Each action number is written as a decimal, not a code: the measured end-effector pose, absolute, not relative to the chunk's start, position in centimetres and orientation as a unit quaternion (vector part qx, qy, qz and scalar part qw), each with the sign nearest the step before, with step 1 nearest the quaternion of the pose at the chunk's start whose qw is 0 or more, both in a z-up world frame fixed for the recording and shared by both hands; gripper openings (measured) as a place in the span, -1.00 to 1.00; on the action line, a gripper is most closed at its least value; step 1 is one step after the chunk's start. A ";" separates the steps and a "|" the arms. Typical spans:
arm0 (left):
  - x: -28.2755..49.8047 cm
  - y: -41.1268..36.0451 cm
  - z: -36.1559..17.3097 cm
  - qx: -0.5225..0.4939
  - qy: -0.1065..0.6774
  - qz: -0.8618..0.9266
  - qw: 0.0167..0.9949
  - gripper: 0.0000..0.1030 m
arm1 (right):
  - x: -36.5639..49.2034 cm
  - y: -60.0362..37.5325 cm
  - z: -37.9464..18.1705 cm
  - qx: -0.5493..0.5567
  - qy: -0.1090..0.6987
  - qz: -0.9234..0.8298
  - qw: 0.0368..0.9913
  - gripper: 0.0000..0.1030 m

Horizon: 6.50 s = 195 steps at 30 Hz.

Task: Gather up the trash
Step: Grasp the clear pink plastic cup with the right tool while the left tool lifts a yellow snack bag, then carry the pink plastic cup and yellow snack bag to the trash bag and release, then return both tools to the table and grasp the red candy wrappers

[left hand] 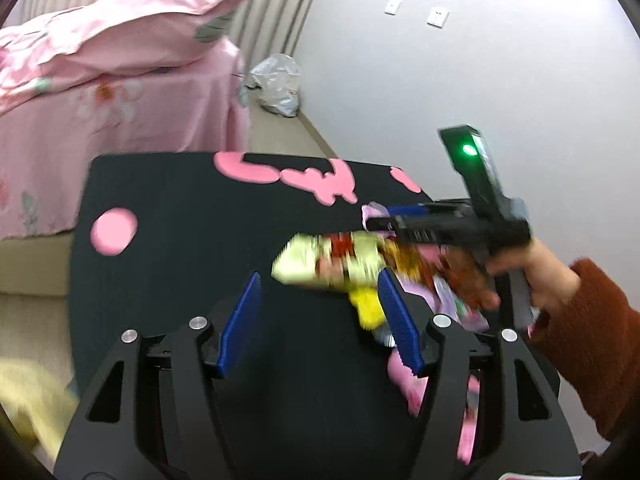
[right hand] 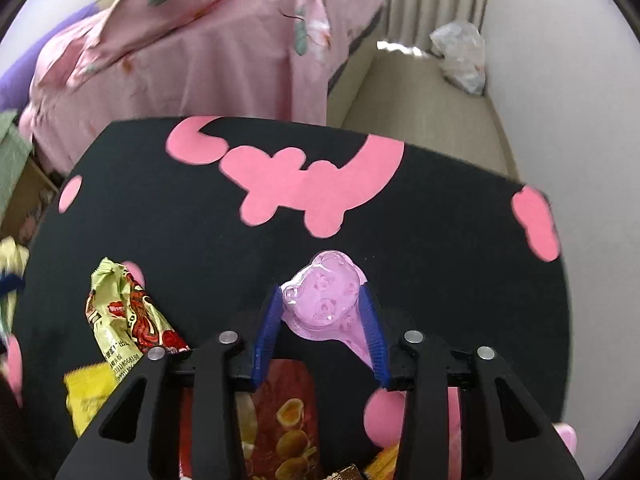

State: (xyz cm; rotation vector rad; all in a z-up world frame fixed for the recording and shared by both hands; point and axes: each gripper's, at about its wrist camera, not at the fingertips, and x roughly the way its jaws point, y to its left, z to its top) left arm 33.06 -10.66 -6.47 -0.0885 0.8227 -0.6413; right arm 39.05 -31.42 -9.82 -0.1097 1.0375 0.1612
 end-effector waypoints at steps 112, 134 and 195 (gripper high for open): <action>14.3 18.8 -12.4 -0.174 0.378 0.065 0.907 -0.92 | 26.3 7.0 -11.6 -0.020 0.490 0.402 0.773 -0.28; 10.5 20.5 -7.0 -0.239 0.320 0.074 0.914 0.02 | 24.9 2.8 -5.7 -0.030 0.429 0.391 0.813 -0.06; 28.8 -18.7 -4.2 0.002 0.381 -0.367 0.849 0.31 | 22.8 -39.3 -9.5 0.061 0.411 0.052 0.908 -0.39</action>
